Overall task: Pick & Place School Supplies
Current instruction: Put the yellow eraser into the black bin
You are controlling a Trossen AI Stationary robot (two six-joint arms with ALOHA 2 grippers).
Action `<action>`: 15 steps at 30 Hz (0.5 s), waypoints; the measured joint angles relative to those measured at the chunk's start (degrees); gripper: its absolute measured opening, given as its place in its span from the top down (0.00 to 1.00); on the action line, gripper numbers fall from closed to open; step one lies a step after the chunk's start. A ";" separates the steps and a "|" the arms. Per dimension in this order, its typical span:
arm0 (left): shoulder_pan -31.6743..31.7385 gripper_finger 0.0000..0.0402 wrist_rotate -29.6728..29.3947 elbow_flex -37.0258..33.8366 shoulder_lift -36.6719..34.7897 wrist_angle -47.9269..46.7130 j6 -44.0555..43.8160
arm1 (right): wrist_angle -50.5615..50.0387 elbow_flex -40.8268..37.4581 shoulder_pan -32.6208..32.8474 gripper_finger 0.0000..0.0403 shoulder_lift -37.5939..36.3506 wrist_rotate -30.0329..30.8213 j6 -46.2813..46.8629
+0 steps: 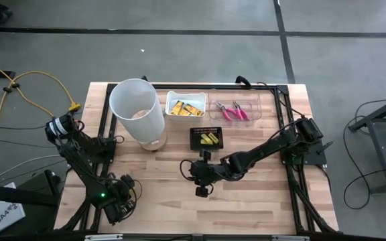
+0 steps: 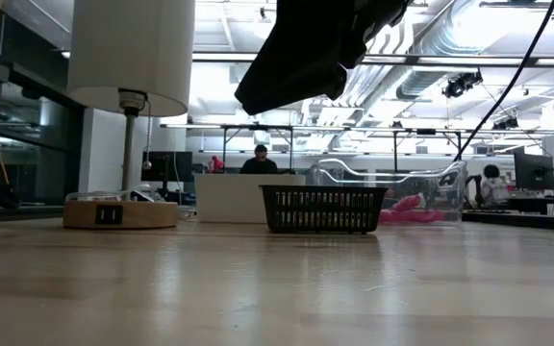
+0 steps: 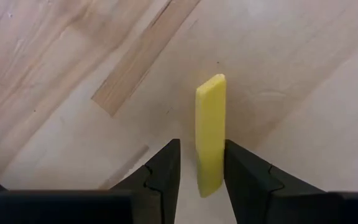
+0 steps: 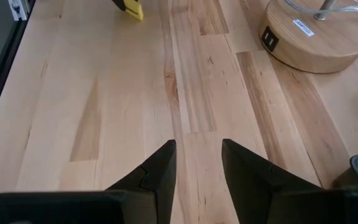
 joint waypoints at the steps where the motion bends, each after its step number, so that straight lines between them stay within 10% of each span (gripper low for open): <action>1: 0.00 0.72 -0.01 -0.18 0.00 0.06 0.06 | 0.00 0.00 0.00 0.70 0.00 0.00 0.00; 15: 0.00 0.79 1.77 -0.39 0.00 0.54 0.48 | 0.00 0.00 0.00 0.70 0.00 0.02 0.02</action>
